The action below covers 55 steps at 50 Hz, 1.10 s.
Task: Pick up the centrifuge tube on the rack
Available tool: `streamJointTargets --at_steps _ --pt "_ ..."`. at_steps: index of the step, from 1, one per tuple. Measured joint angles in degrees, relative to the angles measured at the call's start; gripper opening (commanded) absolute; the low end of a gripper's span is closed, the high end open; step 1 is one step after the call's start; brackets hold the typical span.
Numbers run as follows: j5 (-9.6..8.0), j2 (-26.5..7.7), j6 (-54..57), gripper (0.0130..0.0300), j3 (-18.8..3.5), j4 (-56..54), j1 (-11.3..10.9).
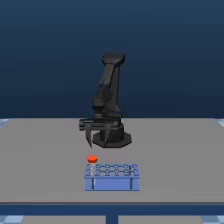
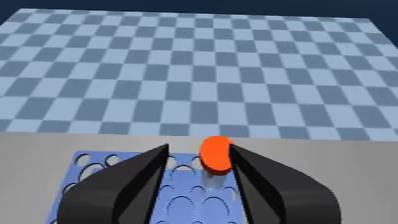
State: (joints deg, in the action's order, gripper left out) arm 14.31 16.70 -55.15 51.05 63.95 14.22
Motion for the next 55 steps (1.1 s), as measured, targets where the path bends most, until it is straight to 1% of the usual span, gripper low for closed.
streamJointTargets --at_steps 7,14,27,41,55 --pt "0.12 -2.49 -3.75 0.0300 -2.38 4.01 0.72" --pt "0.15 -4.39 -7.03 0.0300 -4.27 7.40 1.23" --pt "0.14 -6.75 -11.18 0.0300 -6.60 11.53 1.83" --pt "0.15 -7.86 -12.46 0.0300 -7.52 12.59 2.11" --pt "0.27 -7.85 -10.36 0.0300 -7.00 10.16 2.10"
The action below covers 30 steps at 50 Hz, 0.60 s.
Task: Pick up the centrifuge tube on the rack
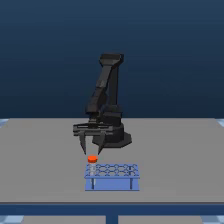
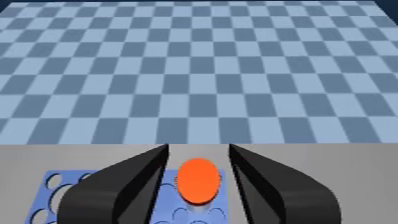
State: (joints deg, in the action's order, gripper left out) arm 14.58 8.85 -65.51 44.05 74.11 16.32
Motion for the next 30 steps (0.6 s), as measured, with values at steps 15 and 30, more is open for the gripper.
streamJointTargets --at_steps 15,30 --pt "0.31 -0.47 4.33 0.0300 0.68 -4.40 -0.06" --pt "0.90 -1.51 10.14 0.0300 1.37 -10.15 -0.06"
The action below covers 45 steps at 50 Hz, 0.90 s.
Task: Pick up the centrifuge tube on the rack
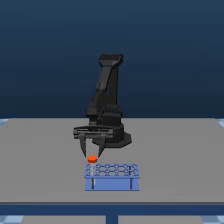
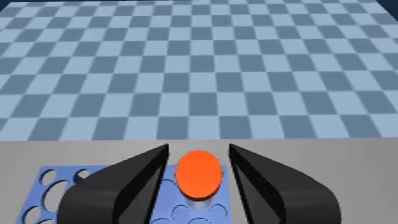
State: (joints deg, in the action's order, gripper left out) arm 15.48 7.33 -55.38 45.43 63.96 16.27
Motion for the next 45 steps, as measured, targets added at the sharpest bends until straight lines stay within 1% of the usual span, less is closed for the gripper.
streamJointTargets --at_steps 24,34,45 --pt "2.04 -2.70 12.28 0.0300 1.55 -11.87 0.01" --pt "2.78 -3.40 15.16 0.0300 1.89 -14.39 0.00" --pt "3.20 -3.64 16.39 0.0300 2.01 -15.29 0.00"
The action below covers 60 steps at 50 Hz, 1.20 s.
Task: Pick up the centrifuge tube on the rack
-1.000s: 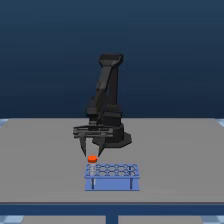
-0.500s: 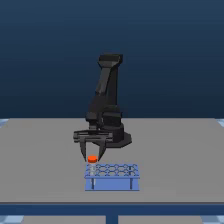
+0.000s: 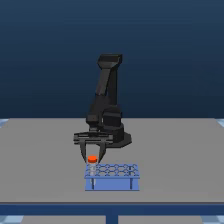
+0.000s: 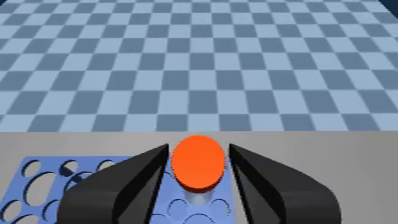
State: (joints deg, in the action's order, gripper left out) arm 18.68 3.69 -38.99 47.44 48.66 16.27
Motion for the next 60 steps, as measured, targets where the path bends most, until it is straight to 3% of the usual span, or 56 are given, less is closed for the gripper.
streamJointTargets --at_steps 3,4,36,60 --pt "0.05 0.00 0.10 0.0300 0.00 -0.03 0.00" --pt "0.07 0.00 0.12 0.0130 0.00 -0.03 0.00" --pt "0.00 0.12 -0.21 0.0130 -0.04 0.43 0.04" --pt "-1.57 2.21 -7.82 0.0130 -1.09 8.16 0.02"
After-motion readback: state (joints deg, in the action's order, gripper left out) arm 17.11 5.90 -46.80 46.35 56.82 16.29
